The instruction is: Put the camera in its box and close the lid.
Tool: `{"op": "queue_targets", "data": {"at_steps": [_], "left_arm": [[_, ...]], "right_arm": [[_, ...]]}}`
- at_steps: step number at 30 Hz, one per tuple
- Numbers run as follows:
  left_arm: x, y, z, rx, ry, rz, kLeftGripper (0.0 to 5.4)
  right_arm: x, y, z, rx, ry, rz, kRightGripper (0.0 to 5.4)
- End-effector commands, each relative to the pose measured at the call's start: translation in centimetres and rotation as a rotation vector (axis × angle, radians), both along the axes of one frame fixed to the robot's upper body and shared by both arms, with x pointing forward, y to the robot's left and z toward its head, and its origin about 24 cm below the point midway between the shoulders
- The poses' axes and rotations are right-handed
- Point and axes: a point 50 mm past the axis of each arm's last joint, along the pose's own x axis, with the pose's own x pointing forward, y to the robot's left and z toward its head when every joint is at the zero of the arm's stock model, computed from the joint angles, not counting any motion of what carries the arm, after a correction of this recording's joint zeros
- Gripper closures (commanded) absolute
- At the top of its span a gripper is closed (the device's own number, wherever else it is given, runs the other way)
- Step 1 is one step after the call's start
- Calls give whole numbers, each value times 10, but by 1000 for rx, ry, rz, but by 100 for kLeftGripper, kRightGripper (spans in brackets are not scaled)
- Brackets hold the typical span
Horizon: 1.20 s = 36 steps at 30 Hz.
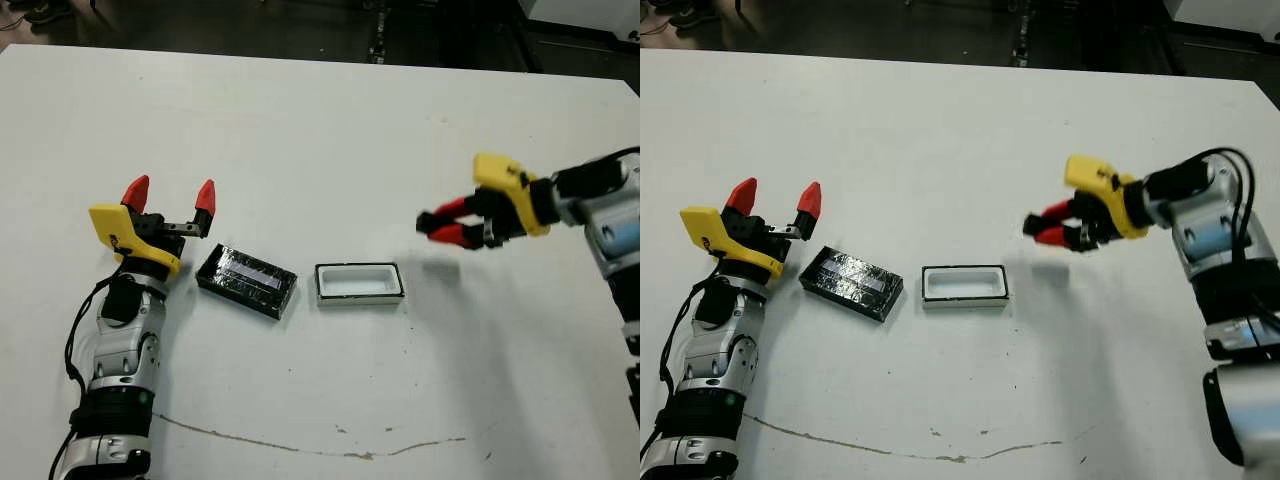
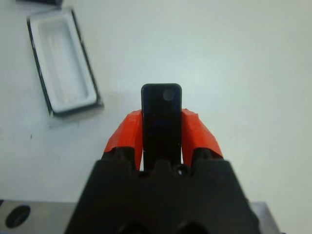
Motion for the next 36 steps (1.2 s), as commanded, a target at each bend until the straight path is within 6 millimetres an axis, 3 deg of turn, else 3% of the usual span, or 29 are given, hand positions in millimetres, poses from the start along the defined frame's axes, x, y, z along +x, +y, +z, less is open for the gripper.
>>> {"op": "queue_targets", "data": {"at_steps": [1, 11, 19, 36], "left_arm": [[-2, 0, -6, 8, 21, 0, 0], [-2, -1, -6, 8, 17, 0, 0], [-2, 0, -5, 9, 15, 3, 0], [-1, -1, -4, 4, 15, -5, 0]], "right_arm": [[4, 3, 6, 67, 6, -4, 374], [4, 25, 1, 142, 79, -25, 374], [-8, 48, -8, 241, 132, -30, 374], [-13, 66, -15, 291, 232, 53, 374]]}}
